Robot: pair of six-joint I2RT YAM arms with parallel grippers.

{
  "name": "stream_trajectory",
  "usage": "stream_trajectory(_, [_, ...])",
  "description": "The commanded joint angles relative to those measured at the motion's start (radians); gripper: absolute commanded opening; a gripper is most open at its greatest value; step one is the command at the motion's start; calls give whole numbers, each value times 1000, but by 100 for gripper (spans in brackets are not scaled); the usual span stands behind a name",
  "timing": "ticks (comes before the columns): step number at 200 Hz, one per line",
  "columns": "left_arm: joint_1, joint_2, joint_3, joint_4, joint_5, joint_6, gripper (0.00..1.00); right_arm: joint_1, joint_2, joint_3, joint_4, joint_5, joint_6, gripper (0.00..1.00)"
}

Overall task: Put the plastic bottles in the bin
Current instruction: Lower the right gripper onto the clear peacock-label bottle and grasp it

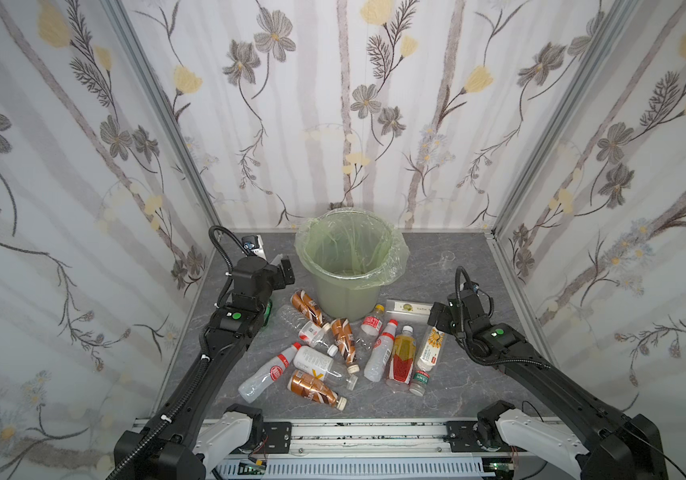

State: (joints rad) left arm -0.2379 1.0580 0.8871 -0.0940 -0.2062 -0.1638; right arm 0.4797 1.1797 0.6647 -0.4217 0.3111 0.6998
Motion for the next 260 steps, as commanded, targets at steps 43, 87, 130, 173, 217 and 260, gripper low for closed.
stream_trajectory(43, [6,3,6,-24,19,21,100,89,22,-59,-42,-44,176,94])
stream_trajectory(87, [15,-23,-7,-24,18,34,100,107,28,-104,-46,-59,233,92])
stream_trajectory(130, [30,-28,-10,-23,37,36,100,113,54,-144,-6,-78,244,88])
stream_trajectory(173, [43,-21,-7,-23,47,40,100,113,123,-143,46,-78,237,82])
stream_trajectory(217, [51,-33,-14,-23,53,41,100,113,160,-153,51,-73,233,71])
stream_trajectory(260, [68,-8,-27,-19,60,45,100,113,126,-140,-4,-40,228,60])
